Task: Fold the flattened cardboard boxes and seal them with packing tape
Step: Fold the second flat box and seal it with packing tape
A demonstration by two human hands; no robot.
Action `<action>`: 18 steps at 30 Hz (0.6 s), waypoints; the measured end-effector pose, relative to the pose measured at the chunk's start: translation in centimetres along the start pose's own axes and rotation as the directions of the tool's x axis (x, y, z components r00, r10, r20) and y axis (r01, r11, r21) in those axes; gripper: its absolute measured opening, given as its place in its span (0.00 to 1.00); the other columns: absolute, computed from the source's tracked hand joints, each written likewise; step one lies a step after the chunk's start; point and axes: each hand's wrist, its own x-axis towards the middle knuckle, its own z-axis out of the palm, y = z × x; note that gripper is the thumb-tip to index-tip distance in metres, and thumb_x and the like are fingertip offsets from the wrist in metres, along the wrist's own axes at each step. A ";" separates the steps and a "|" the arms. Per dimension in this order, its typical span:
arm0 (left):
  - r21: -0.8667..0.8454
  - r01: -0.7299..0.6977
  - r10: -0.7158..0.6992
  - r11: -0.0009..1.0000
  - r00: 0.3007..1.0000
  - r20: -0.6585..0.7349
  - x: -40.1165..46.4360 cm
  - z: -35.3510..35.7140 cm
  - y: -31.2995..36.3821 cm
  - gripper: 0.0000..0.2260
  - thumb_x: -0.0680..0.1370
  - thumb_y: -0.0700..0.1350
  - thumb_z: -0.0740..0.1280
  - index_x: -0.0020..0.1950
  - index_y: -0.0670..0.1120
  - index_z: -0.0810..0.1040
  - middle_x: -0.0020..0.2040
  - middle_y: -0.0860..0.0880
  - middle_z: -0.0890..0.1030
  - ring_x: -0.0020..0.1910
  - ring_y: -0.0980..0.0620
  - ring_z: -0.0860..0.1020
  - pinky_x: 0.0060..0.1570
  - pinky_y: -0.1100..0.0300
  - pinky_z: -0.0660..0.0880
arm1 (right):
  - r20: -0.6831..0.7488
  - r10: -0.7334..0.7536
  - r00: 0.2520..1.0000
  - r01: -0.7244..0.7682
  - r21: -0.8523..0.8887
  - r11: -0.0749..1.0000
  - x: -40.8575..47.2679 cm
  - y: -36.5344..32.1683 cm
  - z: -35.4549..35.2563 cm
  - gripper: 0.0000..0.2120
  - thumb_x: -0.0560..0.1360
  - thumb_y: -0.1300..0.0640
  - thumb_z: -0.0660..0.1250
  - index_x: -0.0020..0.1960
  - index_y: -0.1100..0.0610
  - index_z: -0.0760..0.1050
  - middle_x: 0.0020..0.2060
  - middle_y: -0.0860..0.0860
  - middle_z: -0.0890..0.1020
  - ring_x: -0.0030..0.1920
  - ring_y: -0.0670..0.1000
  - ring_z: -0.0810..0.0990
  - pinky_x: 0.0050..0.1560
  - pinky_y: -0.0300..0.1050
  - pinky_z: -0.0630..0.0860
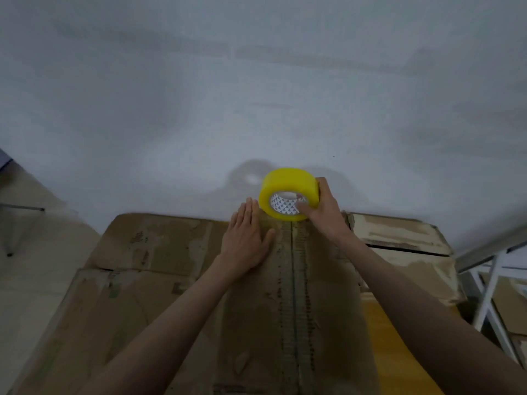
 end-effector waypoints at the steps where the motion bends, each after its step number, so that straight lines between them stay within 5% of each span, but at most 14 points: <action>1: 0.011 0.013 -0.013 1.000 1.000 -0.003 0.0 0.3 0.1 0.37 0.83 0.62 0.51 0.81 0.42 0.38 0.82 0.44 0.41 0.81 0.48 0.42 0.79 0.54 0.42 | 0.001 -0.023 1.000 0.023 -0.005 1.000 0.2 0.1 0.0 0.19 0.77 0.60 0.71 0.61 0.57 0.64 0.50 0.55 0.78 0.48 0.55 0.78 0.42 0.48 0.75; 10: 0.081 0.043 -0.038 0.996 0.998 -0.056 -0.2 1.7 -0.2 0.36 0.82 0.65 0.46 0.82 0.44 0.41 0.82 0.47 0.40 0.80 0.51 0.41 0.79 0.55 0.41 | 0.043 -0.244 0.969 0.247 -0.158 0.956 1.5 0.3 -3.1 0.19 0.72 0.60 0.68 0.61 0.61 0.69 0.52 0.56 0.76 0.51 0.55 0.75 0.46 0.43 0.66; 18: 0.107 0.045 -0.040 0.993 0.998 -0.045 0.0 1.6 0.2 0.35 0.82 0.64 0.46 0.82 0.47 0.41 0.81 0.49 0.38 0.80 0.52 0.40 0.79 0.54 0.41 | -0.018 -0.246 0.969 0.225 -0.351 0.909 1.2 2.7 -8.2 0.23 0.70 0.67 0.66 0.64 0.60 0.70 0.58 0.59 0.74 0.58 0.61 0.70 0.51 0.46 0.63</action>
